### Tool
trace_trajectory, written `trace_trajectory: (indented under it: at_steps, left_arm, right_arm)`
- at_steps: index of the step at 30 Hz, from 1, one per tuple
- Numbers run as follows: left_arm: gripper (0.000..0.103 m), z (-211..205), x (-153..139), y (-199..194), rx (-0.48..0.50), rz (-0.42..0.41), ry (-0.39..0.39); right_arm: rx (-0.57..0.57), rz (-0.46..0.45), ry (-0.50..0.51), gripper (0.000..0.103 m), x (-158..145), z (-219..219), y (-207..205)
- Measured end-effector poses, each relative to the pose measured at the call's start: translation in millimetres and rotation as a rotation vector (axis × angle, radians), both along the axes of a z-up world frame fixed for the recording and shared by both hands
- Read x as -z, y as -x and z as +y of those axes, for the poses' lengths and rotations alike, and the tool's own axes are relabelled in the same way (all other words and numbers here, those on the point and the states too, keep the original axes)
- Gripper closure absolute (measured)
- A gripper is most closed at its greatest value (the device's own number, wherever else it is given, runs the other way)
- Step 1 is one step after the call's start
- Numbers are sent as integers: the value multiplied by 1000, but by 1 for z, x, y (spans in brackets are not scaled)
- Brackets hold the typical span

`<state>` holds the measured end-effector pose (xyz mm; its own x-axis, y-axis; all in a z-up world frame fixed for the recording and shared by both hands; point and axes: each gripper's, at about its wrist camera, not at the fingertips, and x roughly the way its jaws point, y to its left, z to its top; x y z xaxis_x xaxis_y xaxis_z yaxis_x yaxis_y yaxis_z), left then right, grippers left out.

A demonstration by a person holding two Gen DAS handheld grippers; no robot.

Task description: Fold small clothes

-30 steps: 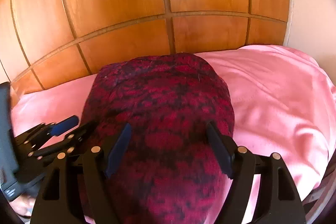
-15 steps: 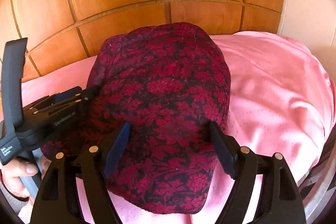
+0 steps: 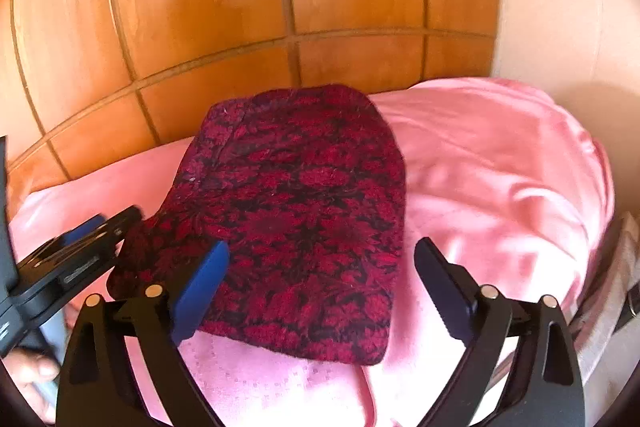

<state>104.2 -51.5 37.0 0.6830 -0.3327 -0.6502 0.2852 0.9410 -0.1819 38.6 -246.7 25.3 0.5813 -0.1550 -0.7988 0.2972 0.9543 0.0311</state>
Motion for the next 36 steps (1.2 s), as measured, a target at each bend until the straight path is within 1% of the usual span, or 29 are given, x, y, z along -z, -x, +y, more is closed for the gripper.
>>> trace_trajectory:
  at_steps: [2, 4, 7, 9, 11, 12, 13, 15, 17, 23, 26, 33, 36]
  left_arm:
    - [35, 5, -4, 9, -5, -19, -9]
    - [32, 10, -8, 17, -12, -39, -21]
    - [25, 15, -13, 32, -30, -66, -18]
    - [19, 17, -16, 41, -34, -81, -14]
    - [15, 18, -18, 48, -48, -98, -23]
    - [15, 18, -19, 51, -51, -108, -28]
    - [15, 18, -19, 54, -50, -111, -32]
    - [11, 16, -19, 58, -49, -107, -42]
    - [11, 15, -18, 63, -51, -112, -48]
    - [4, 13, -17, 69, -58, -102, -53]
    - [4, 10, -17, 71, -60, -111, -68]
    - [4, 5, -15, 71, -56, -96, -87]
    - [4, 4, -16, 70, -57, -103, -98]
  right_arm:
    - [31, -12, 20, 4, -4, 6, 6]
    - [46, -16, 41, 3, -6, 15, 12]
    - [56, -16, 56, 3, -8, 24, 18]
    - [60, -13, 56, 3, -9, 30, 24]
    - [62, -9, 69, 3, -8, 35, 28]
    - [64, -7, 79, 3, -7, 37, 30]
    - [64, -5, 87, 3, -7, 40, 31]
    - [57, -2, 98, 3, -5, 43, 31]
    - [49, -2, 116, 3, -5, 47, 32]
    - [57, -26, 147, 3, -5, 49, 38]
    - [78, -48, 163, 3, -7, 45, 43]
    - [124, -19, 134, 3, 1, 28, 45]
    - [129, -13, 128, 3, 3, 26, 43]
